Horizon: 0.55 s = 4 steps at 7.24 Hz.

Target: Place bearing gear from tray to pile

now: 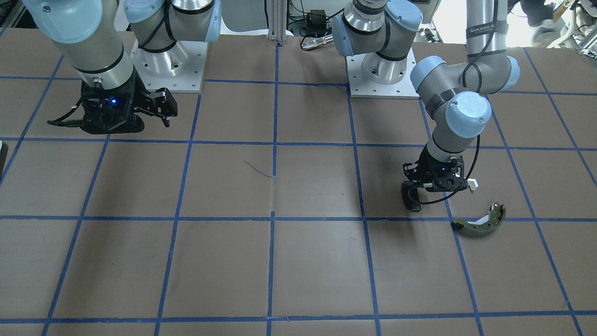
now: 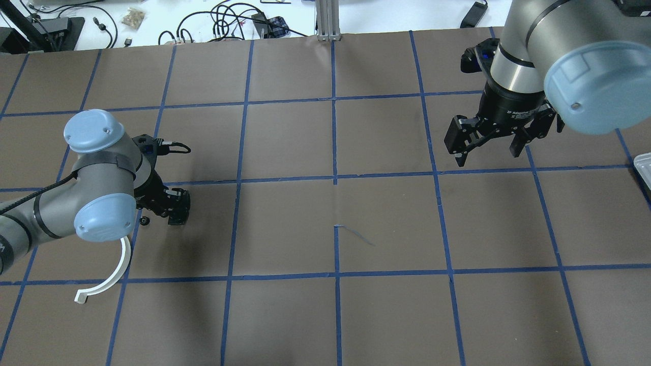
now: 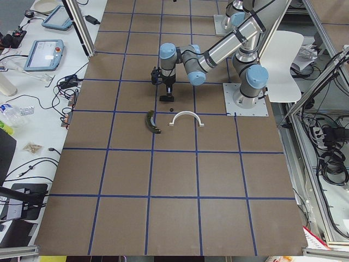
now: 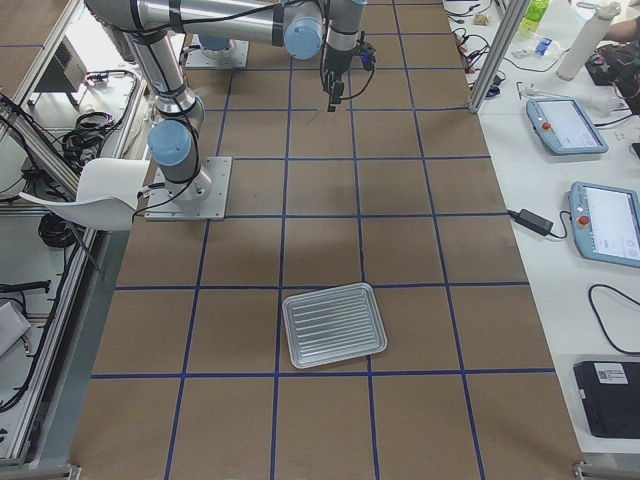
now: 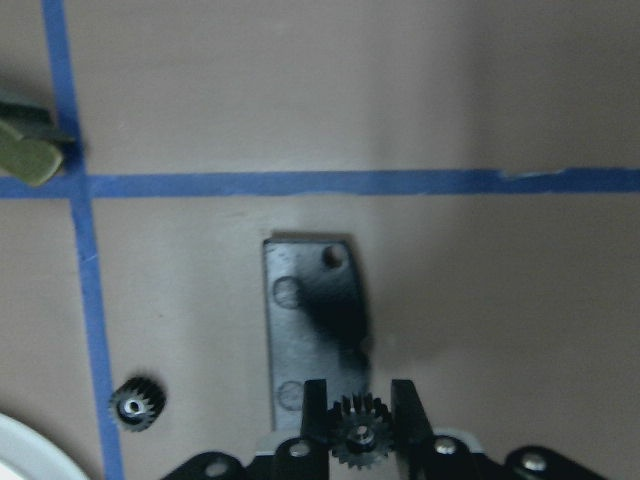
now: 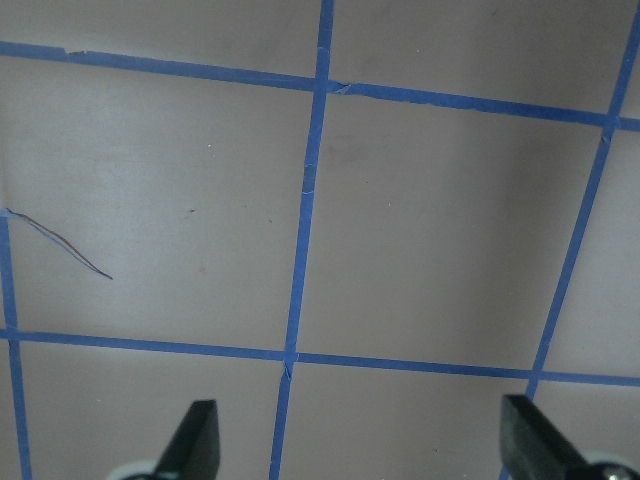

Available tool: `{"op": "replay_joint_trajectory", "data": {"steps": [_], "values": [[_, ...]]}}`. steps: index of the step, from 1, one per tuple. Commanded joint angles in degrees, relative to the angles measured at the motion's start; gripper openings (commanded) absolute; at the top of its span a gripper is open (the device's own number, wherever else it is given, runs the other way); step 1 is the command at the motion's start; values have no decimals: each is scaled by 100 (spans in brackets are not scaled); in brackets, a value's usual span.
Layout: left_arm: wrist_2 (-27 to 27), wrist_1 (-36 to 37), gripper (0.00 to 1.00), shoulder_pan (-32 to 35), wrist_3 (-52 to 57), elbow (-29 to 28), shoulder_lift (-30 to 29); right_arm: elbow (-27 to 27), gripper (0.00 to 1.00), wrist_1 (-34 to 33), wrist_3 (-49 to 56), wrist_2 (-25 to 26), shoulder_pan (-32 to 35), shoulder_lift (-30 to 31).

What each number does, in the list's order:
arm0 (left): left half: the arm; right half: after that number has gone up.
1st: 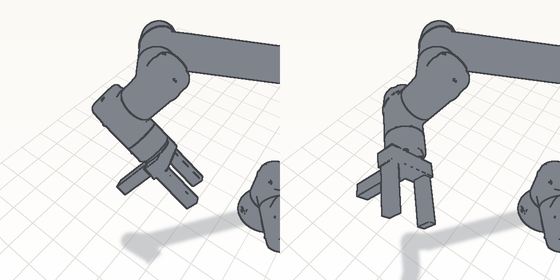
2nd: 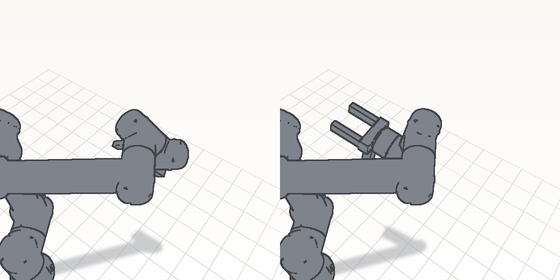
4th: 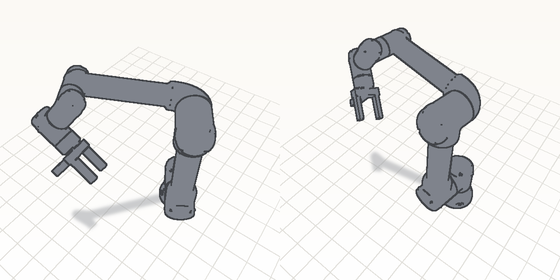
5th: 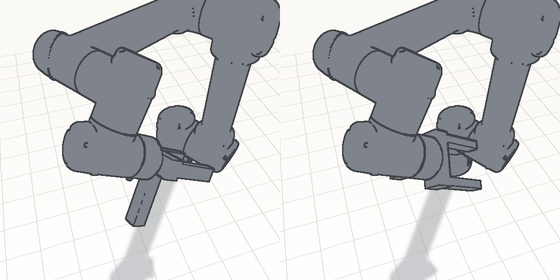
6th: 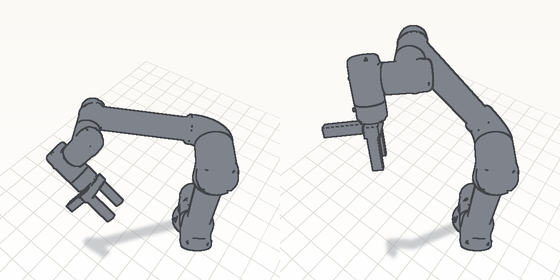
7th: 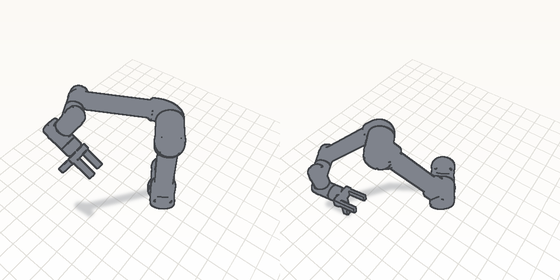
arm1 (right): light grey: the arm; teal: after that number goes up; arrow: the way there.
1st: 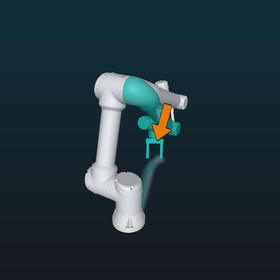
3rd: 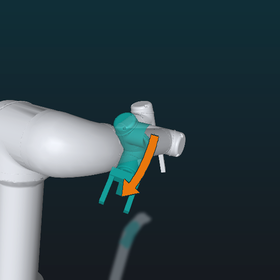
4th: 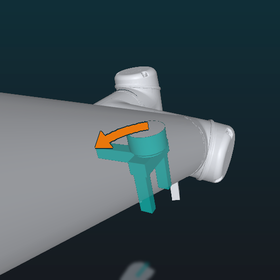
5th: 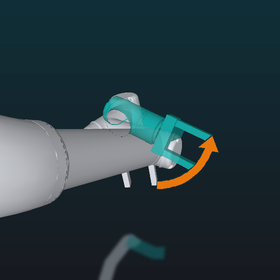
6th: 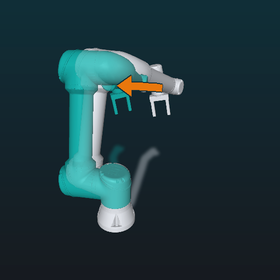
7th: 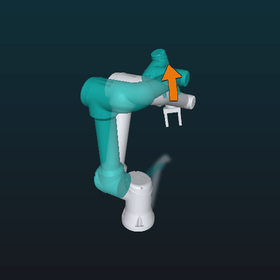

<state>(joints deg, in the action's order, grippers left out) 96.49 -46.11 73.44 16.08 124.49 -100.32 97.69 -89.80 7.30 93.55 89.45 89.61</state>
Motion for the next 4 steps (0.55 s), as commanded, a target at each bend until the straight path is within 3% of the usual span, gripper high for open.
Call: {"op": "replay_joint_trajectory", "data": {"steps": [1, 2, 3, 4], "values": [[-7, 23, 0, -277, 185, 14, -118, 48, 100, -11, 17, -12, 3, 3], [-7, 23, 0, -287, 203, -4, -137, 5, 100, -11, 25, -12, 3, 12], [-25, 23, 6, -295, 212, -4, -137, 48, 100, -20, 78, -12, -6, 4], [-33, 23, 36, -295, 212, 5, -155, 57, 100, -55, 235, -4, -6, -5]]}}
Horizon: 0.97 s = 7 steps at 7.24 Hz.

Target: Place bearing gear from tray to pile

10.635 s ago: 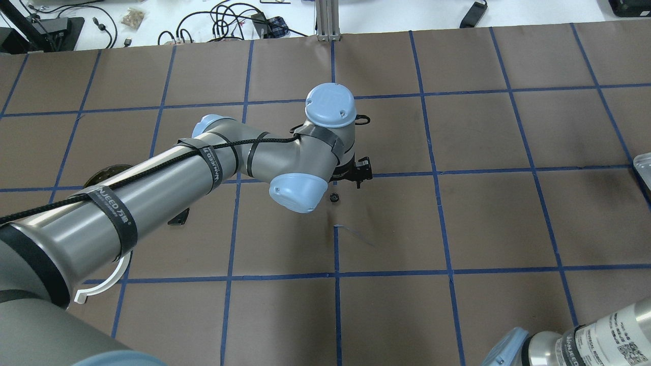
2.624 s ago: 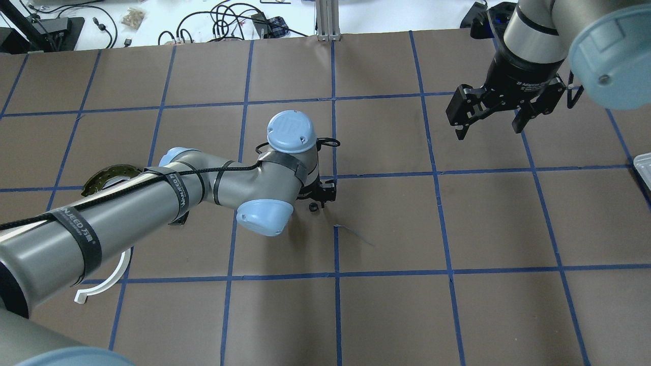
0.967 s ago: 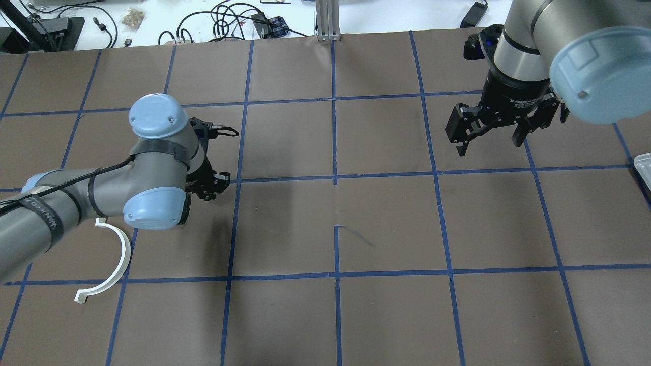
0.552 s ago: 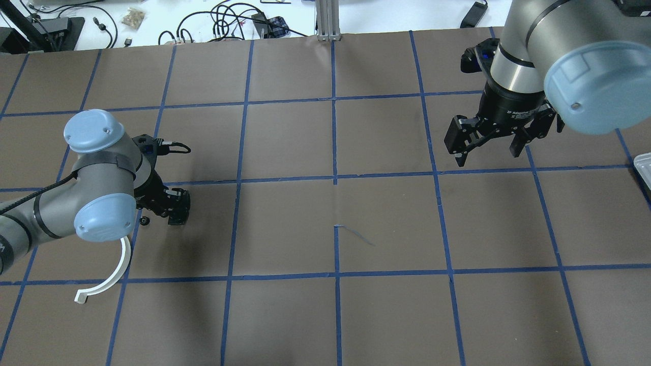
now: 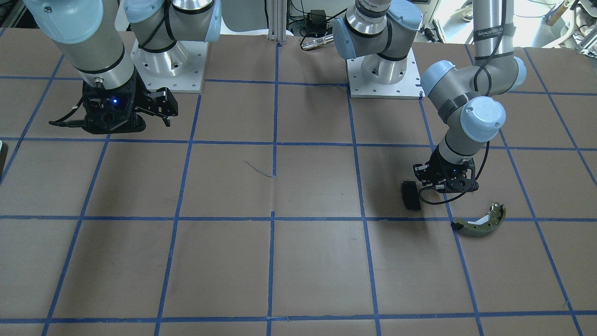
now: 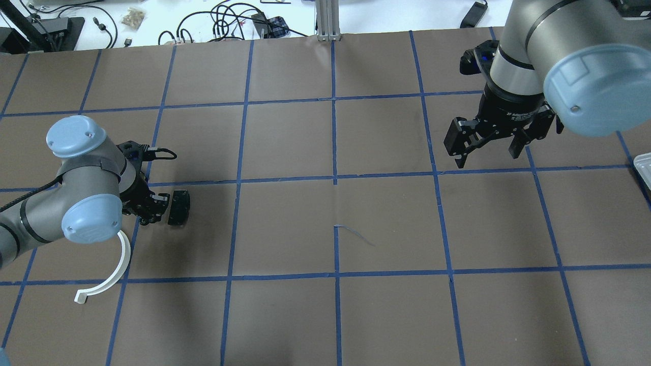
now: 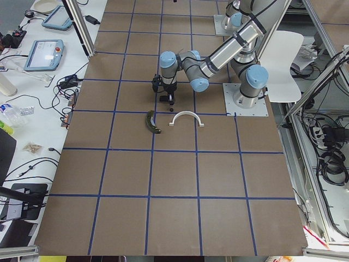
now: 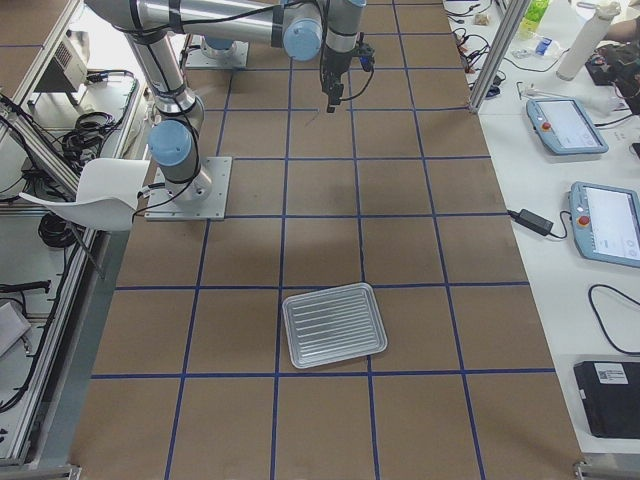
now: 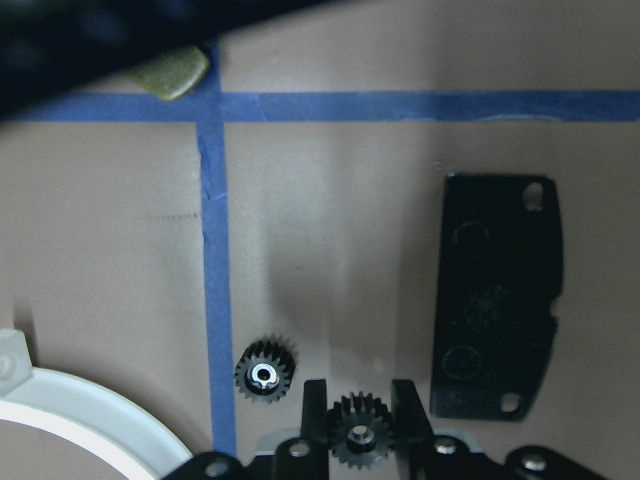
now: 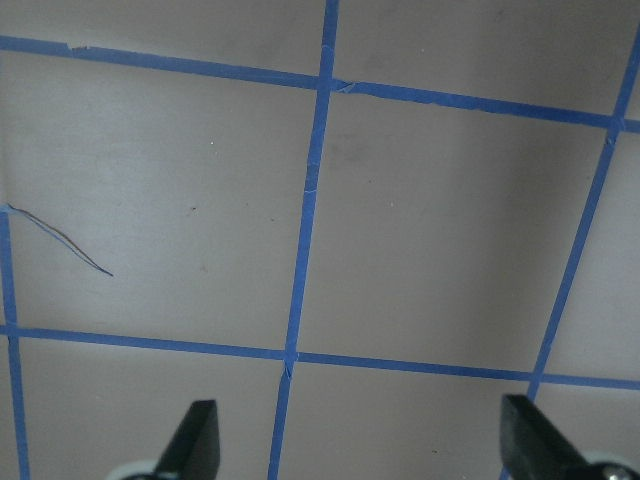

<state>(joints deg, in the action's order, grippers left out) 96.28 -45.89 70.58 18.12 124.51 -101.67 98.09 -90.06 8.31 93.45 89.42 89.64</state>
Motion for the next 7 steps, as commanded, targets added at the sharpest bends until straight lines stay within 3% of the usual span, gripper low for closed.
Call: {"op": "replay_joint_trajectory", "data": {"steps": [1, 4, 5, 6, 7], "values": [[-30, 1, 75, -1, 7, 3, -28, 17, 100, -73, 145, 7, -4, 1], [-187, -95, 82, 148, -98, -146, 269, 17, 100, -73, 154, 15, 5, 10], [-267, -479, 85, 271, -125, -312, 532, -52, 100, -73, 154, 15, 5, 18], [-276, -1048, 95, 620, -569, -644, 839, -53, 100, -73, 58, -2, 5, 36], [-276, -1889, 100, 1015, -1086, -1135, 1068, -79, 100, -282, 118, -11, 14, -16]]}}
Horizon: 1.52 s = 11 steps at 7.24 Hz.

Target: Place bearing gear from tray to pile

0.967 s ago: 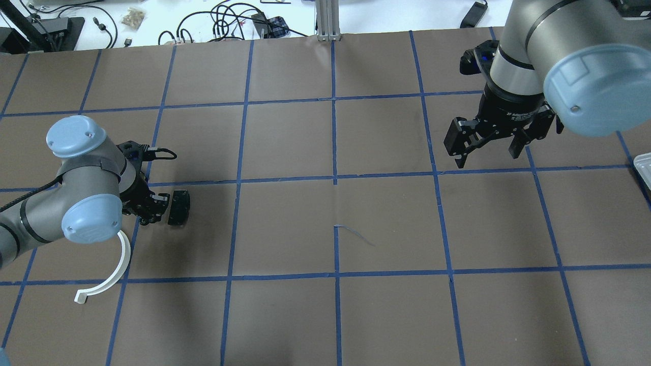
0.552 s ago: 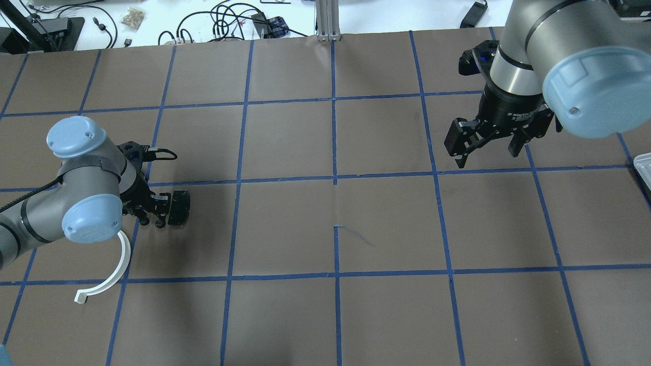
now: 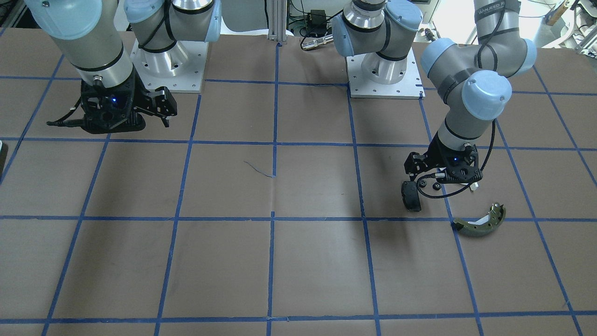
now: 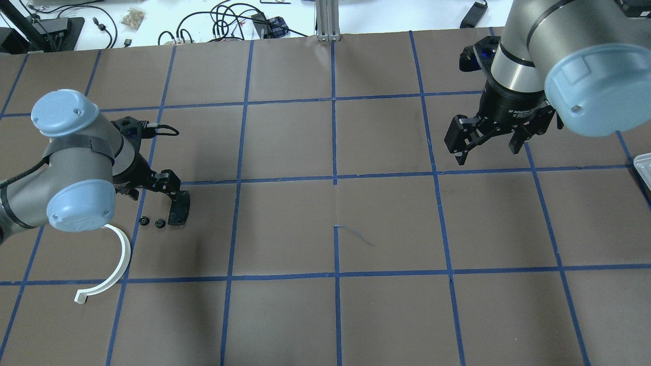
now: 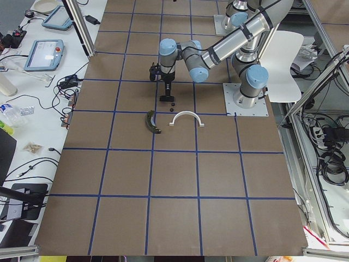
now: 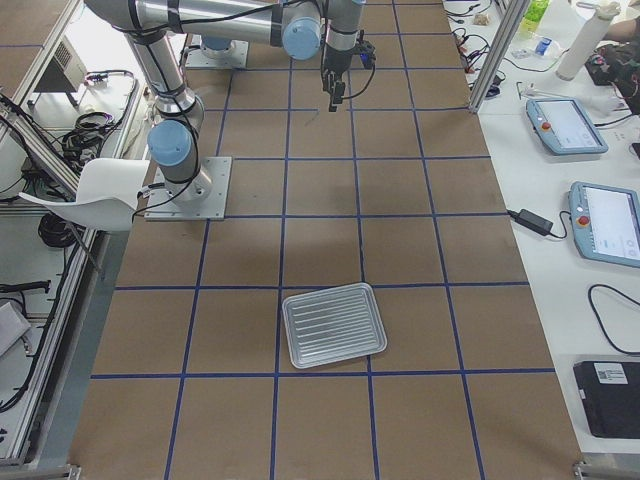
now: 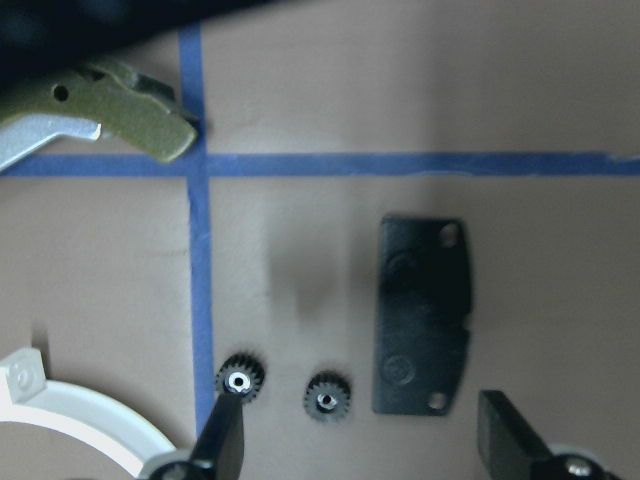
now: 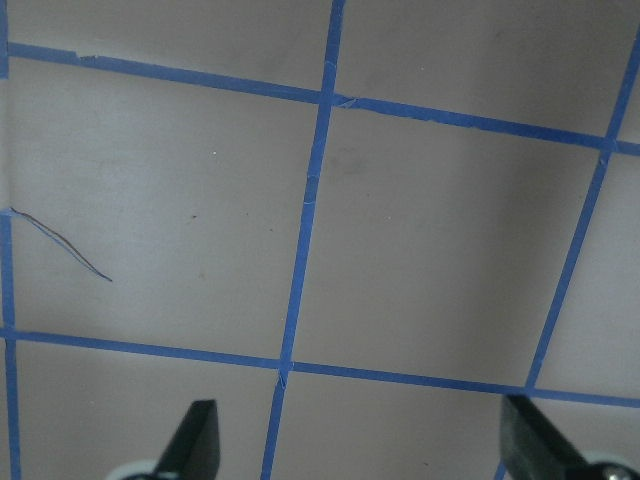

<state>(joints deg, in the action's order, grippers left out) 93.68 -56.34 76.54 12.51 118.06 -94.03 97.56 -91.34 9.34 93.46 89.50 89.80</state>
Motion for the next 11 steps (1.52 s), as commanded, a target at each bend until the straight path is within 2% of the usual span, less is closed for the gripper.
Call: {"op": "replay_joint_trajectory", "data": {"steps": [1, 2, 3, 4, 5, 7, 9, 10, 11], "values": [[-17, -1879, 100, 771, -1008, -1147, 463, -227, 100, -339, -54, -99, 6, -129], [-17, -2795, 100, 1027, -1257, -1797, 569, -464, 100, -297, -142, -74, -38, -399], [-8, -3369, 100, 1238, -1555, -2152, 683, -623, 100, -288, -143, -83, -47, -472], [-25, -3688, 100, 1388, -1671, -2207, 867, -668, 100, -288, -143, -91, -38, -481], [-165, -3683, 100, 1416, -1629, -2208, 929, -695, 100, -340, -143, -144, -38, -473], [-752, -3622, 100, 1407, -773, -2251, 1088, -738, 100, -358, -222, -144, -29, -542], [-676, -2826, 100, 1372, -898, -2296, 870, -835, 100, -358, -555, -188, -29, -560], [-363, -2874, 100, 1346, -995, -2453, 808, -879, 100, -358, -808, -536, -29, -578], [-107, -3518, 100, 1346, -1013, -2907, 633, -1019, 100, -341, -872, -540, -12, -630]]}}
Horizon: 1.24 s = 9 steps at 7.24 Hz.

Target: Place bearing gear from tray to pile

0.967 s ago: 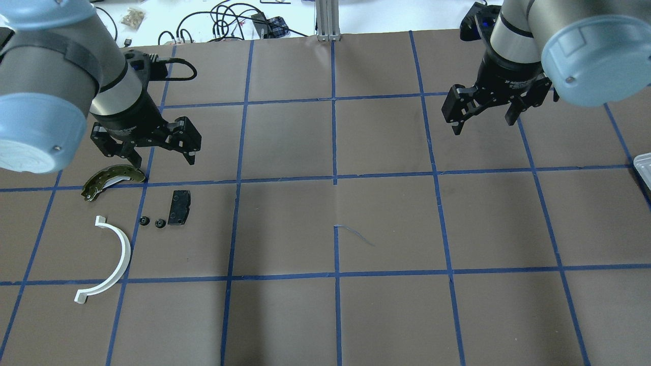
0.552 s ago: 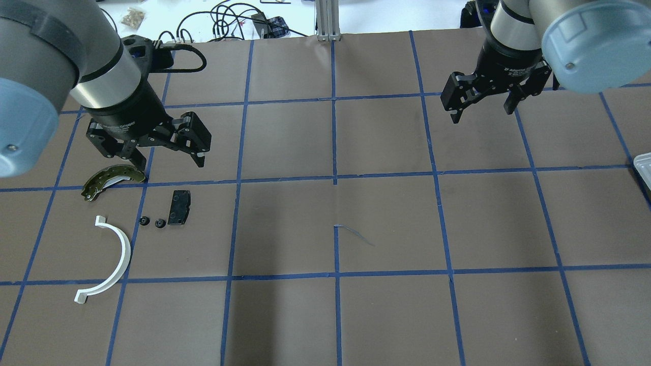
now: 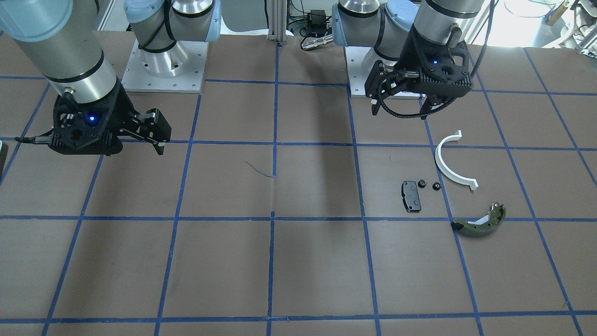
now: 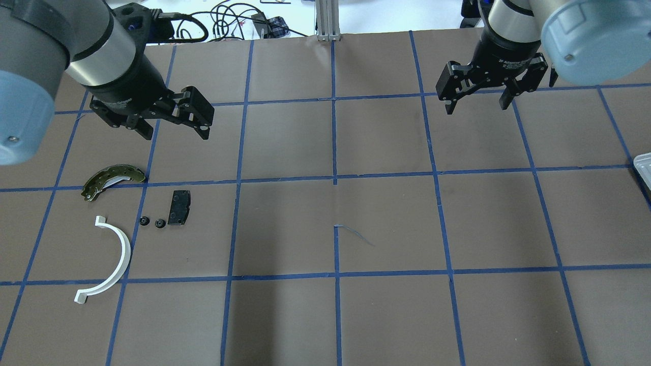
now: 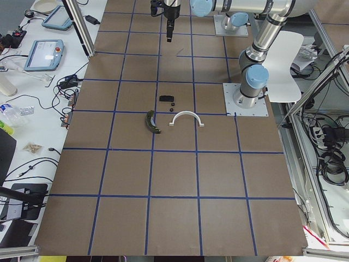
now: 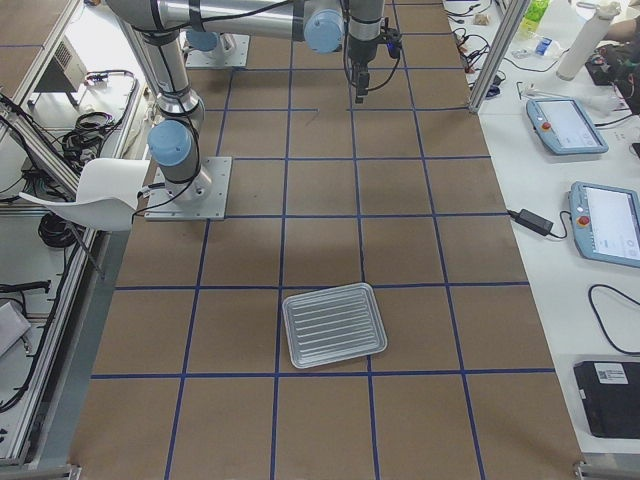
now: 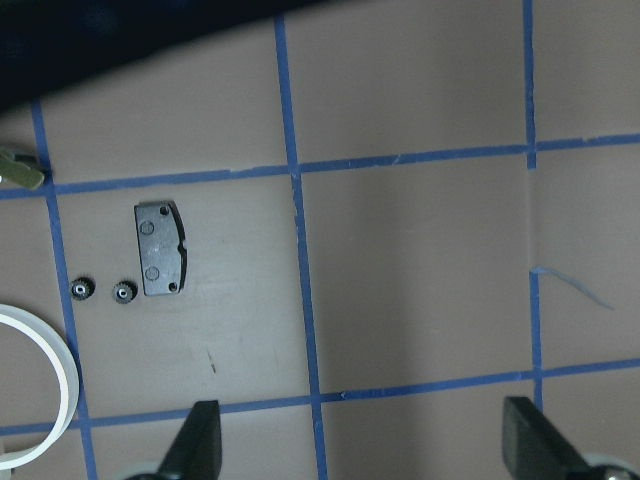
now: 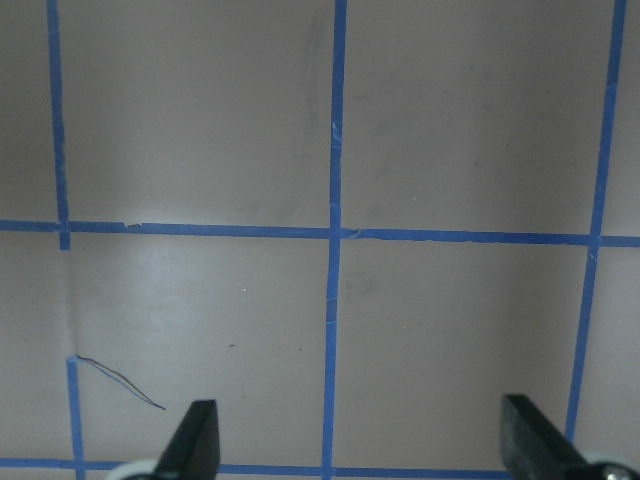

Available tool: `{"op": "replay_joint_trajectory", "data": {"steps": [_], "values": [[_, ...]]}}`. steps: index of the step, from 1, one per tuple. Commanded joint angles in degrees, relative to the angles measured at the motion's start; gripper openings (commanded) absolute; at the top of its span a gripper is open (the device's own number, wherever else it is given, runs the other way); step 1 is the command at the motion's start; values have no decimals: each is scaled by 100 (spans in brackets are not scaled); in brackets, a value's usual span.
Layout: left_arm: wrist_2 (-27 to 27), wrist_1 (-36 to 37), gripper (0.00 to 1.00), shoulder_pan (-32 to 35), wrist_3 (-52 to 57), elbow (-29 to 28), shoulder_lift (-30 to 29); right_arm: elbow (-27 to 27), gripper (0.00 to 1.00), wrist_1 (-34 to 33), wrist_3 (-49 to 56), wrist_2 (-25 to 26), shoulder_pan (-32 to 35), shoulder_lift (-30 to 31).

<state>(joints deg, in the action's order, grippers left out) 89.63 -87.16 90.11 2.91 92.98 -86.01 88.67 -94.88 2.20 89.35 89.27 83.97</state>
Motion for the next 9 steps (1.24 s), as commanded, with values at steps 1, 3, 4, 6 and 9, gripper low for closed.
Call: {"op": "replay_joint_trajectory", "data": {"steps": [1, 3, 4, 6, 9], "values": [[266, -790, 100, -11, -149, -726, -362, -278, 100, 57, -159, -77, 20, -143], [161, -759, 100, 24, -151, -677, -452, -315, 100, 84, -150, -6, 20, -180], [38, -750, 100, 25, -133, -668, -452, -324, 100, 84, -150, 3, 20, -188], [-33, -724, 100, 25, -98, -641, -478, -428, 100, 136, -150, -14, 29, -197], [-16, -662, 100, 42, -89, -650, -478, -412, 100, 189, -150, -6, 29, -206]]}}
